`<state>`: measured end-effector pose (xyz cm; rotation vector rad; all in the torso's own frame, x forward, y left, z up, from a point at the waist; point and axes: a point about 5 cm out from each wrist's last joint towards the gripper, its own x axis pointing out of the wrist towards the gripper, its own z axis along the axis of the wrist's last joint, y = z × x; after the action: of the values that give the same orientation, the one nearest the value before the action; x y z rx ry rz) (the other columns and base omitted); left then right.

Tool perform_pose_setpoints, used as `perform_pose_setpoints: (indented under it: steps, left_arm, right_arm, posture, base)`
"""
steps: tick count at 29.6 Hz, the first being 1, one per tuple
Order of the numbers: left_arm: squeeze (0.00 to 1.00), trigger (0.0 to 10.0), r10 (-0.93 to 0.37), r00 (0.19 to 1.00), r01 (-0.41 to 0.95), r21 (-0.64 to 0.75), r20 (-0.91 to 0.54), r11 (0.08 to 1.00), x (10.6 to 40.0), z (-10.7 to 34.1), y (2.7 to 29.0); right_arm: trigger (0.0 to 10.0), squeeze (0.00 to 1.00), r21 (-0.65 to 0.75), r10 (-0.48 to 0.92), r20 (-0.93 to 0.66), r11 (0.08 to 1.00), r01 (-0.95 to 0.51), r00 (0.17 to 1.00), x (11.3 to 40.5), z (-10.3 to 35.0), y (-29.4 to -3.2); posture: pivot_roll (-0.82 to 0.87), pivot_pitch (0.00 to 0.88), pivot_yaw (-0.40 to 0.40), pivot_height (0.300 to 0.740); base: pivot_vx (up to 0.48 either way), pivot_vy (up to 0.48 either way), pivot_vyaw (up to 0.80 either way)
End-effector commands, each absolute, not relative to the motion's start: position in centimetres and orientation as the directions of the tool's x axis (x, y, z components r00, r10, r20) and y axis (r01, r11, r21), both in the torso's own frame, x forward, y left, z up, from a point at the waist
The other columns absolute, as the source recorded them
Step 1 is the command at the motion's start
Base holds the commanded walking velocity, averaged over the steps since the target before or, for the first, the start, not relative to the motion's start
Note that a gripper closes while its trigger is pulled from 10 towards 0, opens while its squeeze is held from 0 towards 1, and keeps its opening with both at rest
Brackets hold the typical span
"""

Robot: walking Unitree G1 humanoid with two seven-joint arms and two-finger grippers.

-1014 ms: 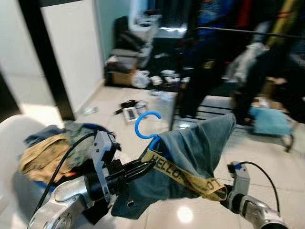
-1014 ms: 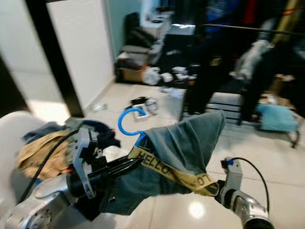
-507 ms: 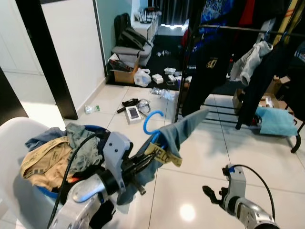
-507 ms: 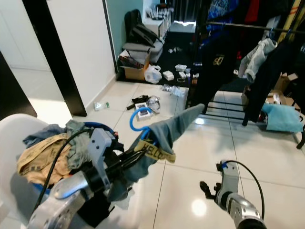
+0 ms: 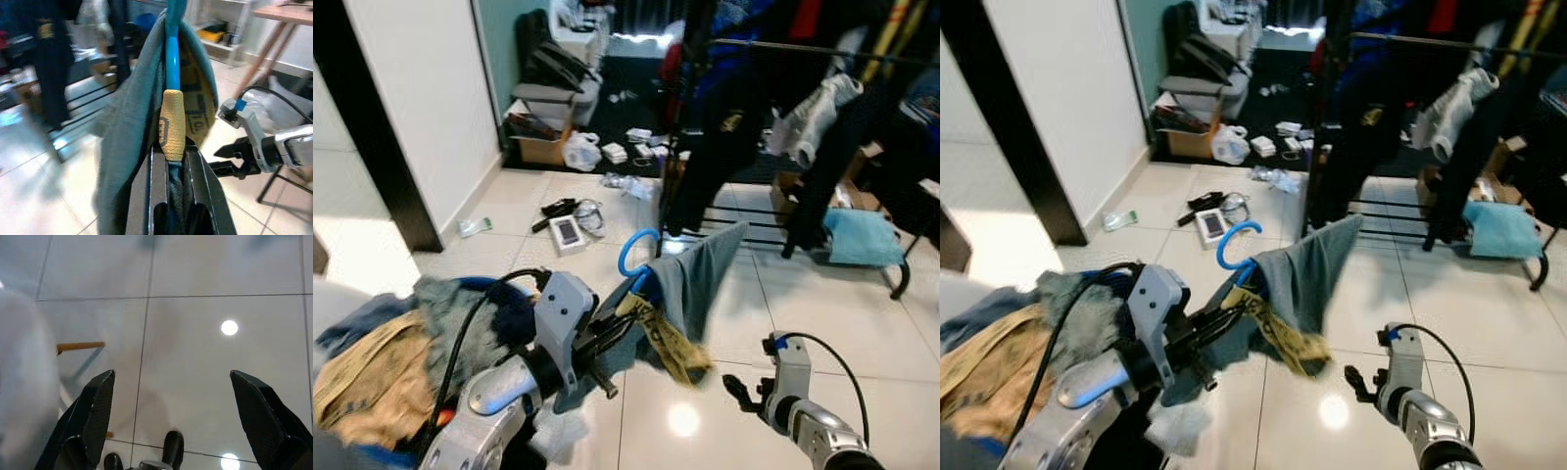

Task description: Hang hanger

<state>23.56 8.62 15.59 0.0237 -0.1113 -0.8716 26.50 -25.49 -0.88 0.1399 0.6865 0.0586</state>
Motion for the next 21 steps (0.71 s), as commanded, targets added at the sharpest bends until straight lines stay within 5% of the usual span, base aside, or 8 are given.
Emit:
perform_pose_setpoints:
  steps: [1, 16, 21]
  left_arm:
    - [0.00, 10.0, -0.777, 0.622, 0.772, 0.086, 0.101, 0.630, 23.31, 15.87, 8.40]
    - [0.00, 10.0, -0.786, 0.610, 0.780, 0.095, 0.105, 0.618, 23.22, 15.99, 8.25]
    - [0.00, 10.0, -0.793, 0.600, 0.788, 0.092, 0.107, 0.609, 23.05, 16.05, 8.08]
  right_arm:
    - [10.0, 0.00, 0.142, 0.095, -0.625, 0.990, -0.007, 0.774, 26.45, -0.90, -25.62]
    - [10.0, 0.00, 0.148, 0.112, -0.620, 0.989, -0.024, 0.777, 26.54, -0.89, -25.47]
    - [10.0, 0.00, 0.146, 0.104, -0.620, 0.989, -0.017, 0.778, 26.51, -0.89, -25.61]
  posture:
    - [-0.03, 0.000, -0.007, 0.740]
    - [-0.03, 0.000, -0.003, 0.740]
    - [-0.03, 0.000, -0.003, 0.740]
  base:
    - [0.274, 0.000, -0.80]
    - [0.064, 0.000, -0.78]
    - [0.096, 0.000, 0.00]
